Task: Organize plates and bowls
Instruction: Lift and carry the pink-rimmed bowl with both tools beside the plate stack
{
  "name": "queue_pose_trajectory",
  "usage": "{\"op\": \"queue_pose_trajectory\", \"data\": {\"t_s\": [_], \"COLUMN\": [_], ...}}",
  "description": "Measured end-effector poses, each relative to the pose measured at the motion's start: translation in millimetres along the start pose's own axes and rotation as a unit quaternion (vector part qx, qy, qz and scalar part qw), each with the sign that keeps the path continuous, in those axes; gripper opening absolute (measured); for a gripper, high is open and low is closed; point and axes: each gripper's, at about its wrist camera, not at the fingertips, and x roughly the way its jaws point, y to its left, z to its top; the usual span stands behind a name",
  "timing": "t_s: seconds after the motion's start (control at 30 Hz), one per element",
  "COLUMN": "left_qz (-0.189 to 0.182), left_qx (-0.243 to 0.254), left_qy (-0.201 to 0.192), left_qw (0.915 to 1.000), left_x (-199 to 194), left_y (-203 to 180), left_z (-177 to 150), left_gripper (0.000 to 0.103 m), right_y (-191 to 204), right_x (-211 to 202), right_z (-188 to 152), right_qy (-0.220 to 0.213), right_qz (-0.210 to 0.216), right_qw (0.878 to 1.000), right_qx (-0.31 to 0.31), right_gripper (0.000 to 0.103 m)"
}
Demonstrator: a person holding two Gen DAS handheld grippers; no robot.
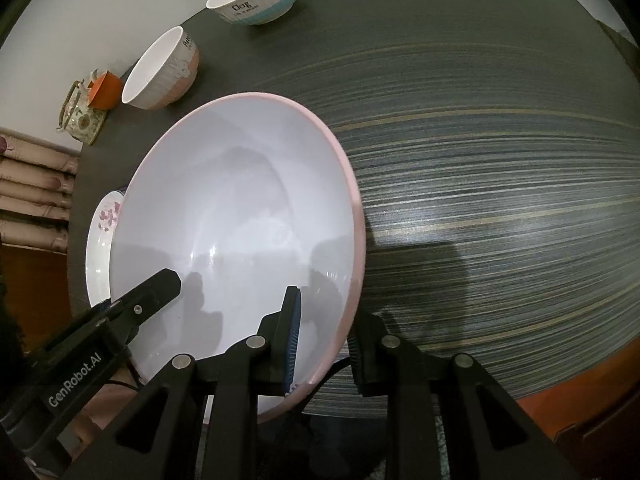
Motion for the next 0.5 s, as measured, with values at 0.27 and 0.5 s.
{"op": "queue_pose_trajectory", "data": {"t_s": [0.27,0.5], "left_qz": [-0.001,-0.003], "left_qx": [-0.002,-0.002], "left_qy": [0.007,0.007], "left_qw": [1.0,1.0], "left_x": [2.6,2.3], "left_y": [-2.3,-0.2], "left_z": [0.6,2.9], "left_gripper": [0.018,0.02], "right_y": [2.1,4.6], "right_x": [3.0,0.2], "right_z": [-0.8,-0.9], "right_qy": [0.004,-0.004], "right_qz": [0.002,-0.002], "right_qw": [1.0,1.0], "right_qx": [-0.005,-0.01], "right_gripper": [0.03,0.041]}}
